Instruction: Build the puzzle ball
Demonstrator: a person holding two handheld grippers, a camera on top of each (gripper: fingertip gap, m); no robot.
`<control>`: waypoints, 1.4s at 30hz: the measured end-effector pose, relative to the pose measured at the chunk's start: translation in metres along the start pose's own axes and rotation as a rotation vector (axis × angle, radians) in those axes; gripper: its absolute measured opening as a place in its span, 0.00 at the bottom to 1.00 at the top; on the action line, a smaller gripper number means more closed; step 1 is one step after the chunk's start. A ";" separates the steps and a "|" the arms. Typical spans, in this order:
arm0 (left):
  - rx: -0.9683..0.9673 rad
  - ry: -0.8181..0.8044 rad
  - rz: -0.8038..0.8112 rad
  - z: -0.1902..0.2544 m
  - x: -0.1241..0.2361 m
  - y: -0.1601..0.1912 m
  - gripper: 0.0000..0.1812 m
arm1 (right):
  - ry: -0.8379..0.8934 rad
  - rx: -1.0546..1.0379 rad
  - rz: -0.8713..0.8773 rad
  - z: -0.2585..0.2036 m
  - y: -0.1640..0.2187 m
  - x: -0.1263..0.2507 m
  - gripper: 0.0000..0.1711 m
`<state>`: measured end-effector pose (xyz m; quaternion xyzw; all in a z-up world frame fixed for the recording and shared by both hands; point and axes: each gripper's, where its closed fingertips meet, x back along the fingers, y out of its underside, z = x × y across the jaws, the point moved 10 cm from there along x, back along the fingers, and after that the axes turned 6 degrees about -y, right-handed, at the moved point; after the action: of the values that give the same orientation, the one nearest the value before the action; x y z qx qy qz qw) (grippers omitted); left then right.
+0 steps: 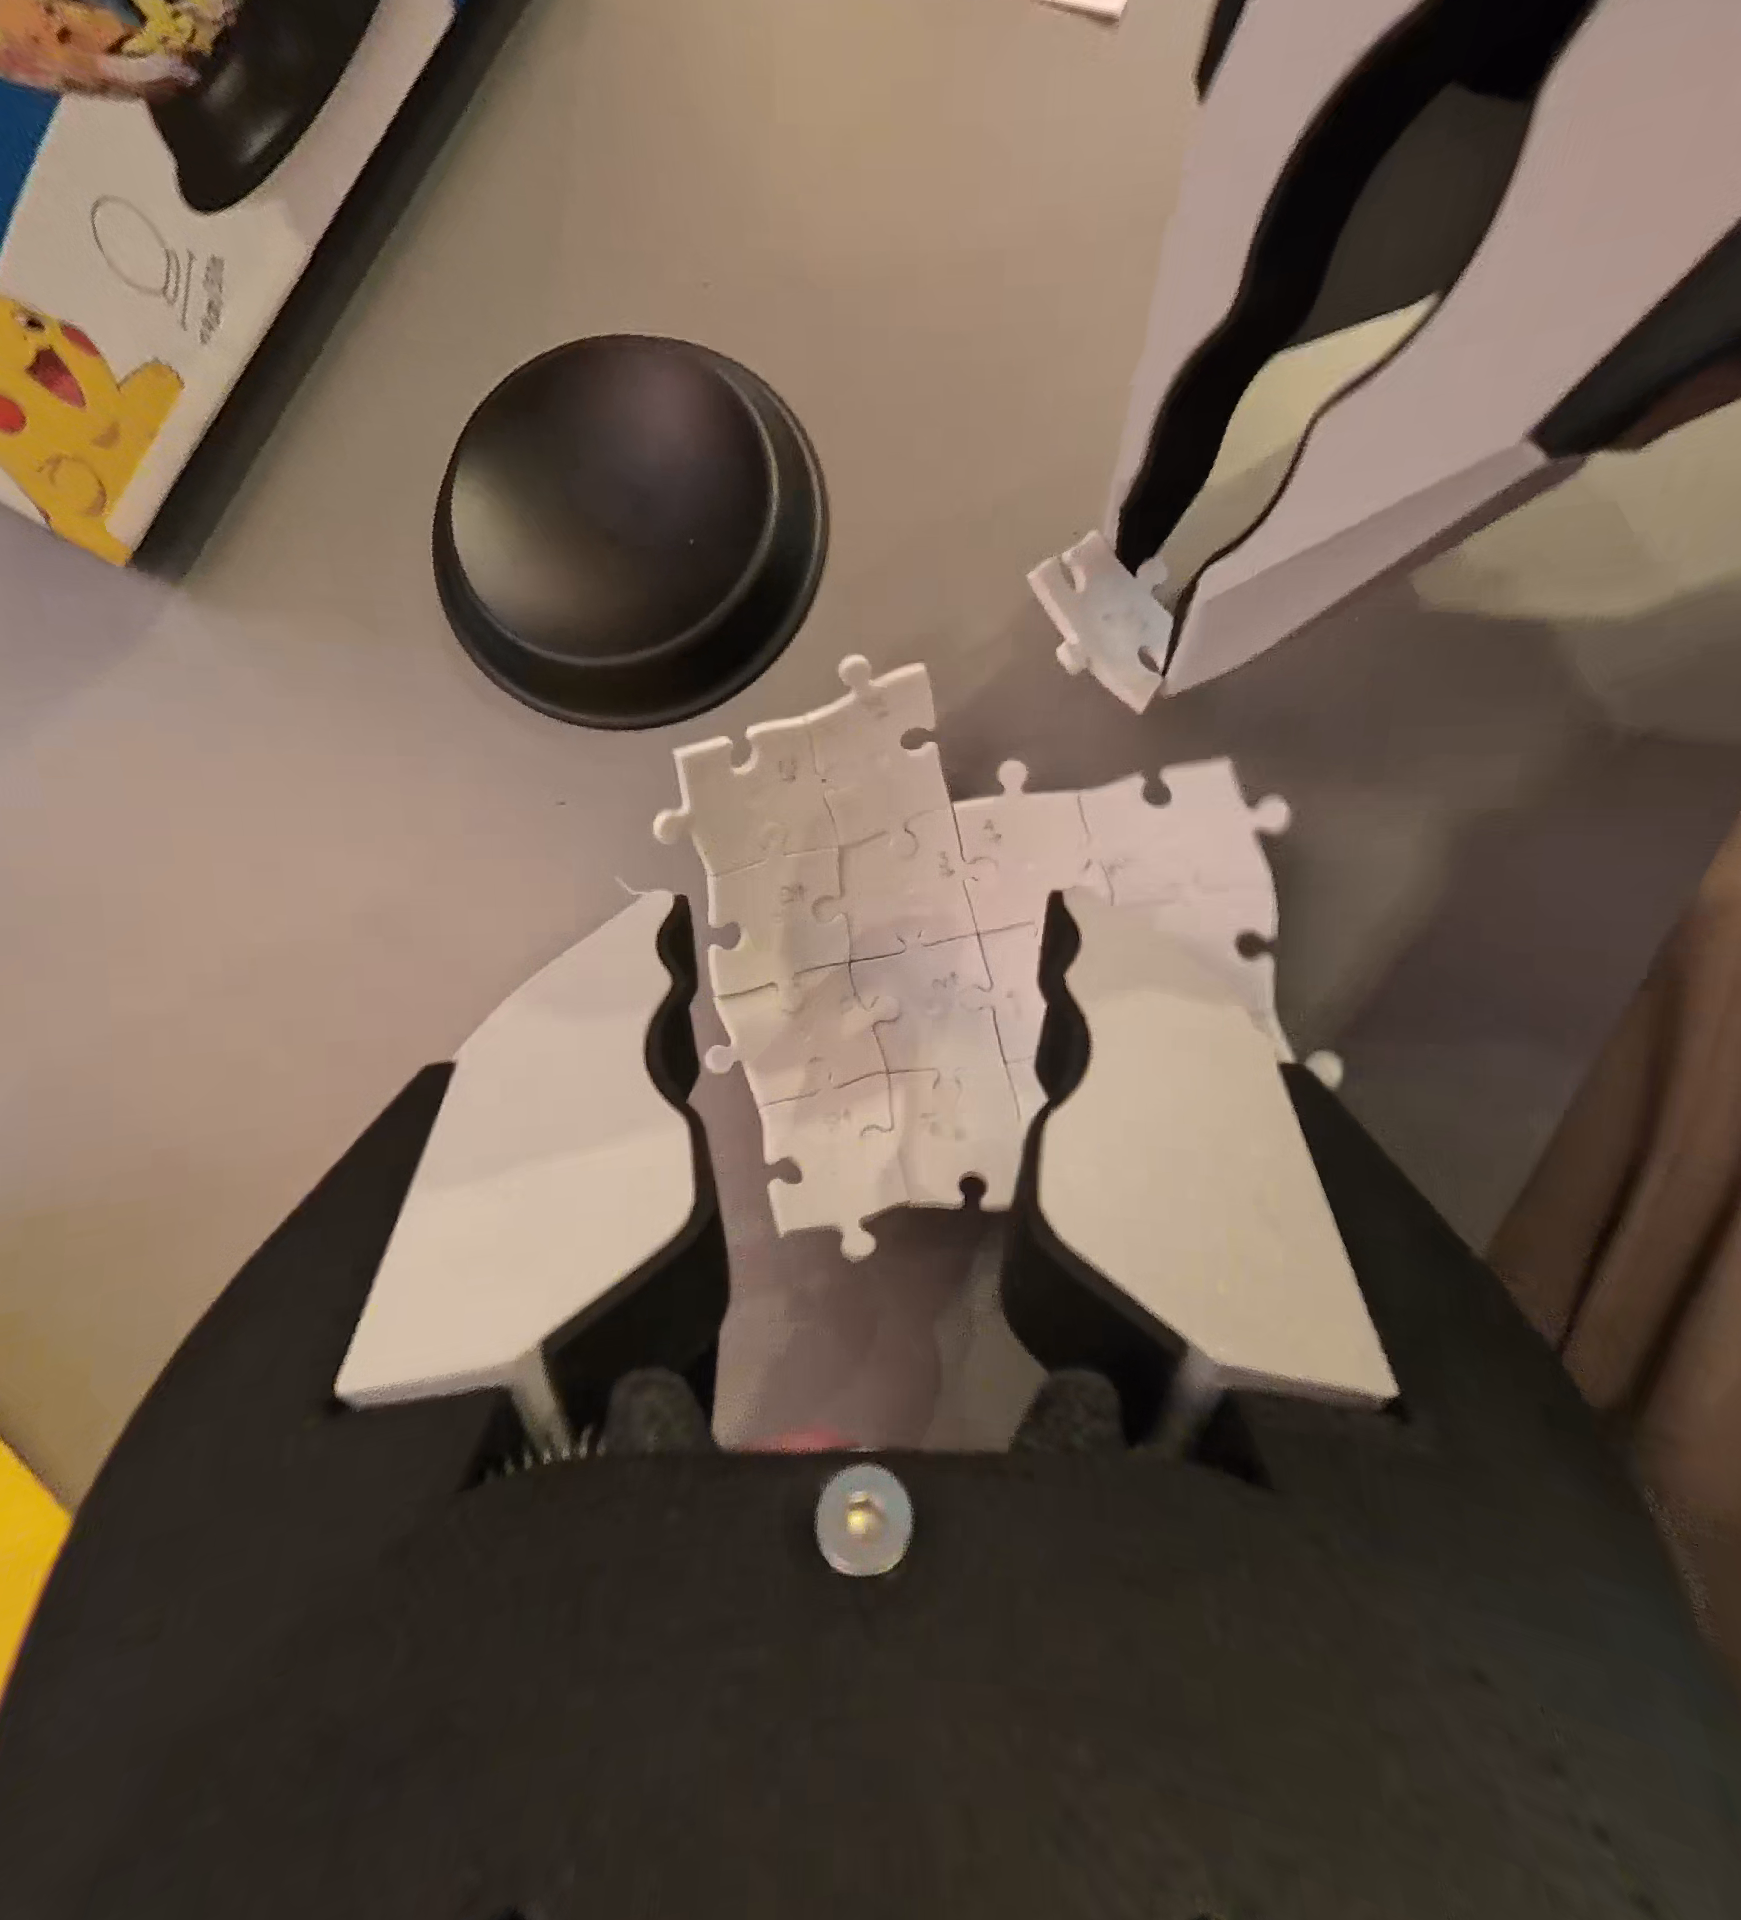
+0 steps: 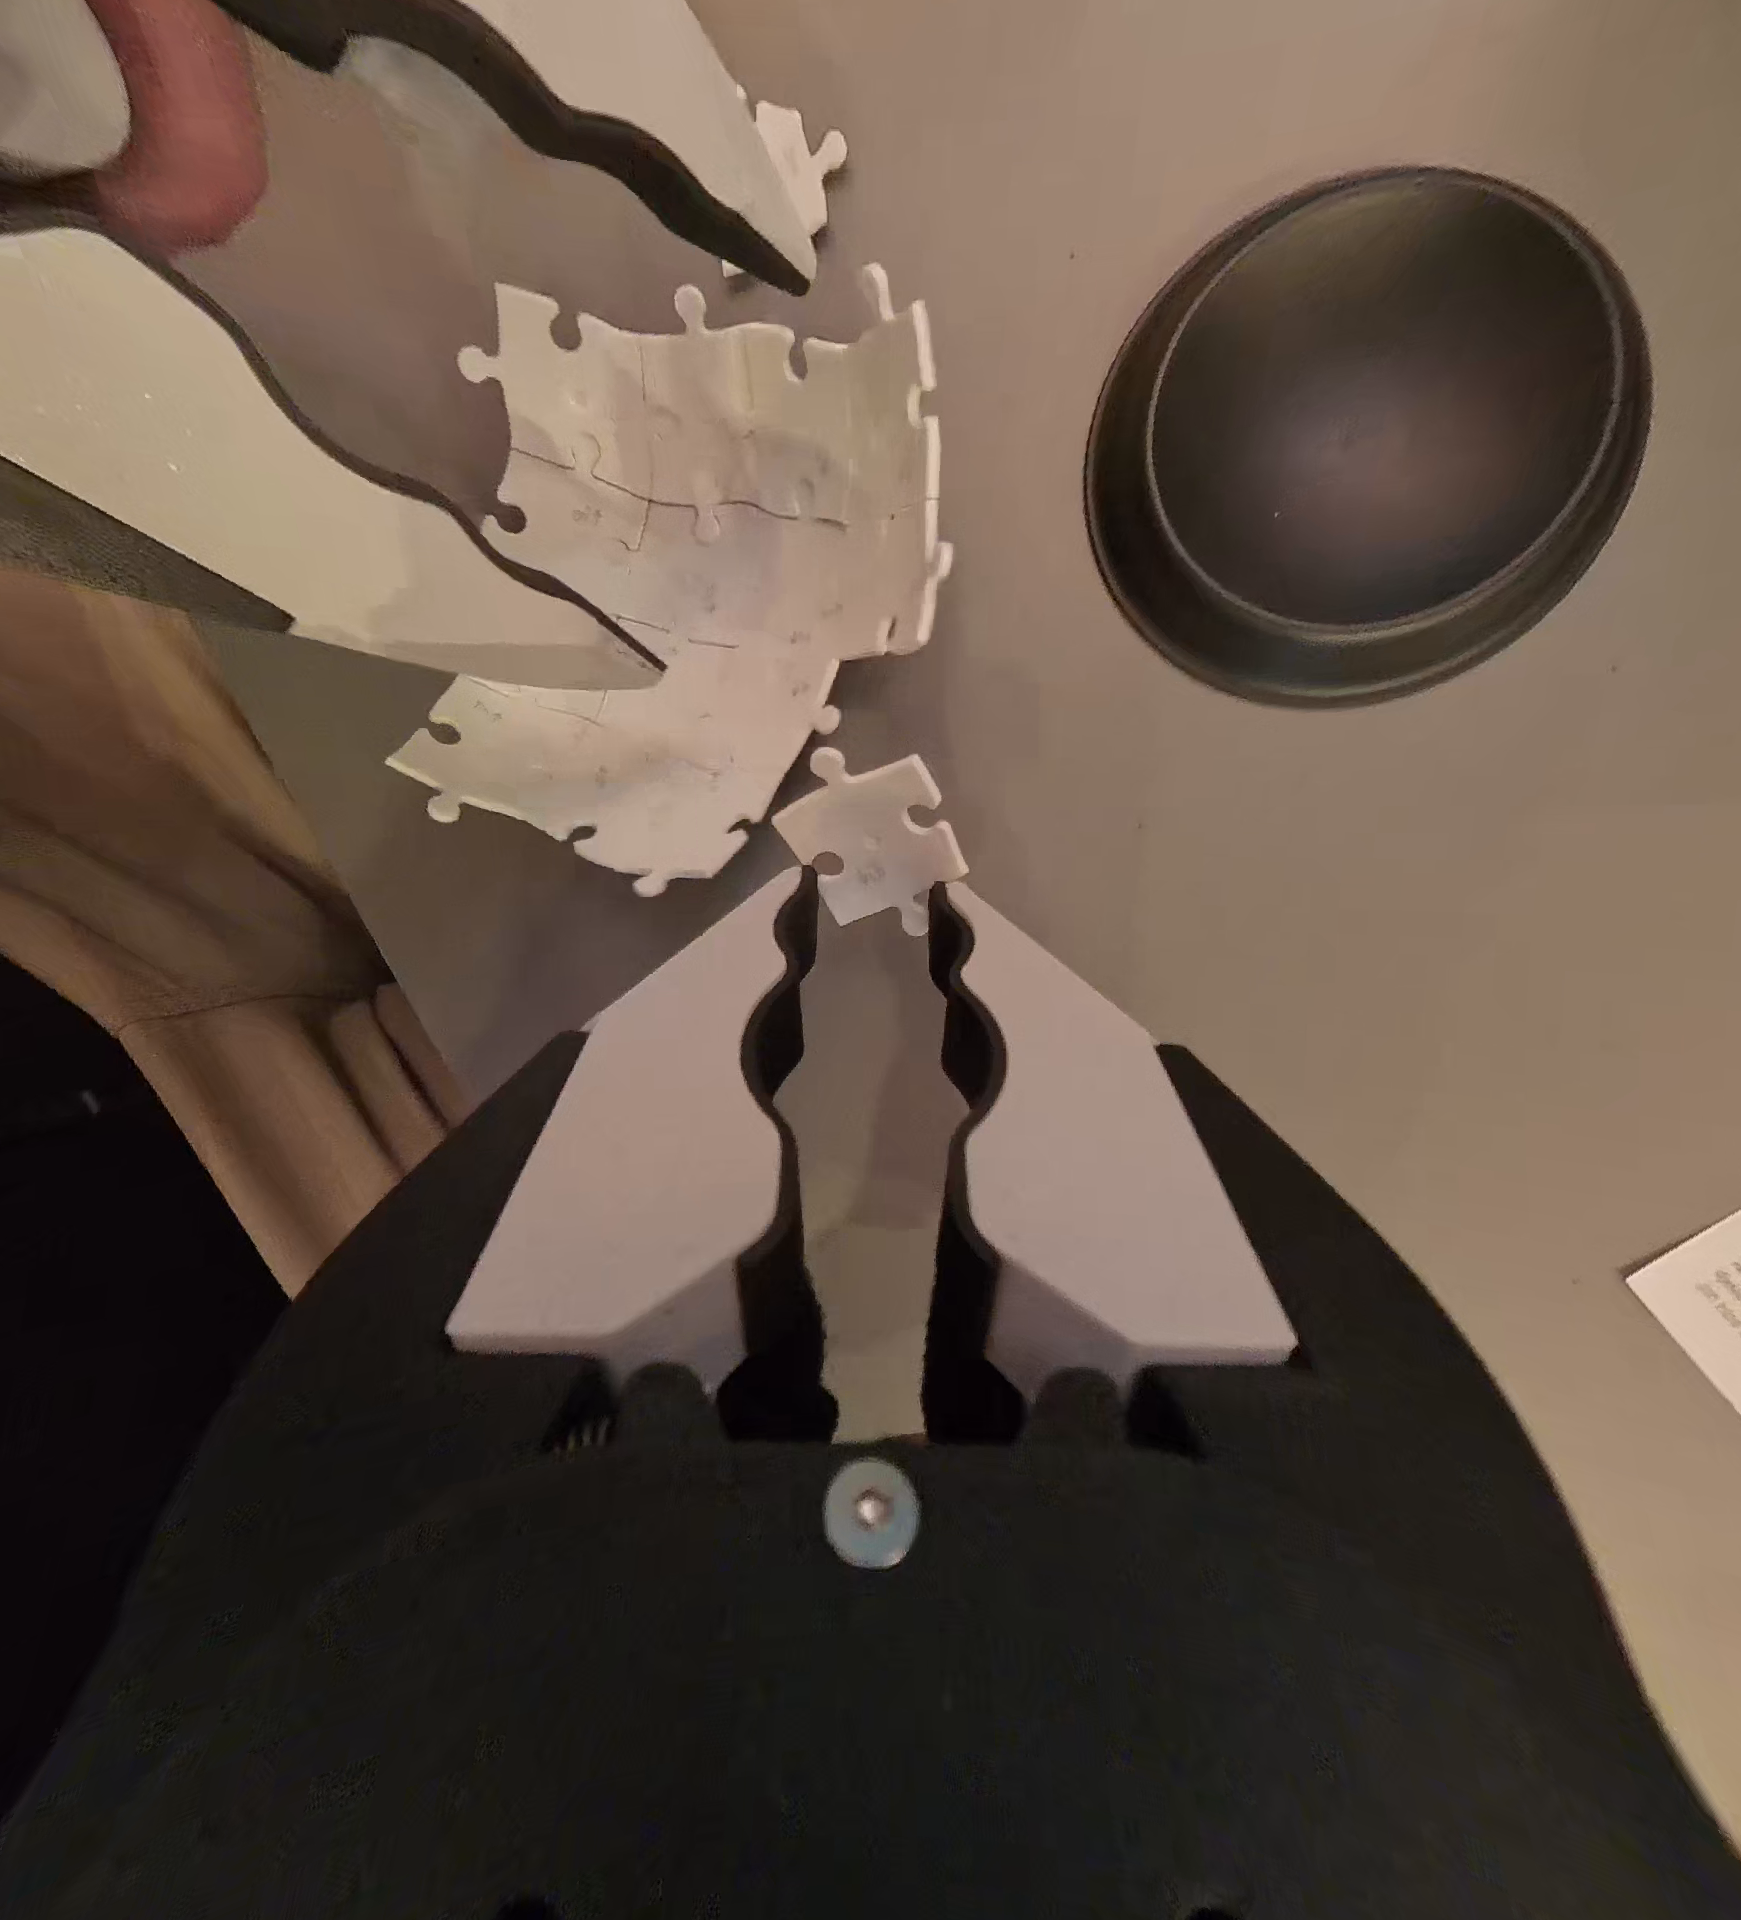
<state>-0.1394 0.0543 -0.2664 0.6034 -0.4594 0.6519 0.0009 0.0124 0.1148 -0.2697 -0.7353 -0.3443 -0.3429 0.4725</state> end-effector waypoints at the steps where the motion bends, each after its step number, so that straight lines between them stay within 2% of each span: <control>1: -0.034 0.008 -0.008 -0.001 0.000 0.000 0.35 | 0.001 -0.002 -0.001 0.000 0.000 0.000 0.11; 4: -0.058 -0.002 -0.035 -0.006 -0.003 0.000 0.36 | 0.013 -0.005 0.005 -0.001 -0.003 0.001 0.11; 10: 0.012 0.000 -0.067 -0.007 -0.014 0.003 0.38 | 0.002 -0.018 0.015 -0.006 -0.022 0.004 0.11; 21: 0.218 0.042 -0.110 0.003 -0.019 0.013 0.37 | 0.111 0.000 -0.120 -0.012 -0.037 -0.023 0.11; 33: 0.265 0.157 -0.097 0.005 -0.010 0.020 0.33 | 0.208 0.025 -0.184 -0.006 -0.037 -0.031 0.12; 42: 0.263 0.223 -0.089 0.003 -0.010 0.017 0.34 | 0.211 0.024 -0.238 -0.003 -0.042 -0.033 0.12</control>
<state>-0.1433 0.0484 -0.2849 0.5418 -0.3400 0.7686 0.0018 -0.0401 0.1192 -0.2770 -0.6435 -0.3813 -0.4678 0.4709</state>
